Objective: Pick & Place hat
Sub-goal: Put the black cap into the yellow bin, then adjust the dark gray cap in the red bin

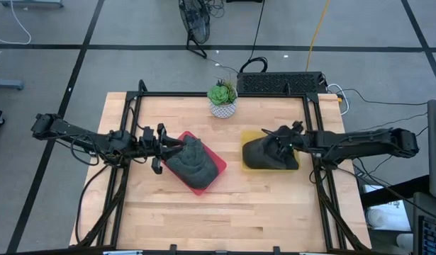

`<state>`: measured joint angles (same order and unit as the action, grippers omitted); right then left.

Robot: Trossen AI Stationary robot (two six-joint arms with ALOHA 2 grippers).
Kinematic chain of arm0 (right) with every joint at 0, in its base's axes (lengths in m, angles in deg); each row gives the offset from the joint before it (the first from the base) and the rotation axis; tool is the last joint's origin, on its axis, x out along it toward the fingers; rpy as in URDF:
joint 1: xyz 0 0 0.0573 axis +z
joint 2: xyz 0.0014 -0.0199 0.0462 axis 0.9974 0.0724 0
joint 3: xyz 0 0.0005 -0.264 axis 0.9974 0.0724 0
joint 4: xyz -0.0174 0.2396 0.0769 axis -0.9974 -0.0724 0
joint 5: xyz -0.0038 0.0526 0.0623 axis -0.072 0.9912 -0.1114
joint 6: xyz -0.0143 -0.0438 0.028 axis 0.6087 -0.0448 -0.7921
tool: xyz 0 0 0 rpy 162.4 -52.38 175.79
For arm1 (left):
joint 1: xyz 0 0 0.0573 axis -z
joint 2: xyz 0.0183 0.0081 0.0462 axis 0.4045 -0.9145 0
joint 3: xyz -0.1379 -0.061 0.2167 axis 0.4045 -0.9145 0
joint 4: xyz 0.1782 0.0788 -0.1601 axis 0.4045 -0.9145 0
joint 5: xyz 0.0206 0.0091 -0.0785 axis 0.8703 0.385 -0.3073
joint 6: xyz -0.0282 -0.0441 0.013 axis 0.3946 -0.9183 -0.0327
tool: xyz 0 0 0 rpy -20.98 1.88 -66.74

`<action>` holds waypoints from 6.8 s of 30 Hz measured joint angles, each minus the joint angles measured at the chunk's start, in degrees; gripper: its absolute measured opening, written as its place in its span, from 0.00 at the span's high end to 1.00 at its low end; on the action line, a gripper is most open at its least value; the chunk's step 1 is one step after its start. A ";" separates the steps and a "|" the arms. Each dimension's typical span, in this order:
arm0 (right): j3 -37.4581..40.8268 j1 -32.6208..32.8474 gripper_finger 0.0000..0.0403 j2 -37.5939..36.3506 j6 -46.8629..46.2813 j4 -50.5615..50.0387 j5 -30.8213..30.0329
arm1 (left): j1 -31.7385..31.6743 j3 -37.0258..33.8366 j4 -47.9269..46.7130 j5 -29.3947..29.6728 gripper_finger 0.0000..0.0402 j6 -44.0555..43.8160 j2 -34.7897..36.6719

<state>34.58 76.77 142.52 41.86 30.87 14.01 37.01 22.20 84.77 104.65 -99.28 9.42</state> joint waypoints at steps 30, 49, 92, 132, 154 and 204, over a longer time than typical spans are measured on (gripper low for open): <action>7.06 0.19 0.79 -7.49 5.99 15.35 2.74 | 0.00 0.00 -1.70 1.55 0.73 0.22 -0.02; 3.17 1.54 0.79 -18.25 11.93 18.68 11.88 | 0.76 0.00 -5.21 4.77 0.73 -4.43 0.00; -41.77 -0.37 0.79 64.77 12.08 65.81 29.42 | 16.04 5.51 -53.97 15.12 0.73 -28.19 -14.91; -43.87 1.32 0.79 59.08 18.82 53.10 27.85 | 16.28 10.15 -57.02 11.39 0.73 -28.82 -13.35; -10.51 1.29 0.79 24.82 16.38 62.27 21.44 | -7.21 17.34 -34.67 1.38 0.73 -7.72 -23.48; -1.39 -0.74 0.79 10.45 16.56 62.14 19.91 | -21.76 25.14 -48.27 -11.11 0.73 -4.44 -44.93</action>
<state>33.19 76.02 152.97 58.42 93.01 33.92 15.25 47.34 36.50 93.54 -103.72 -35.51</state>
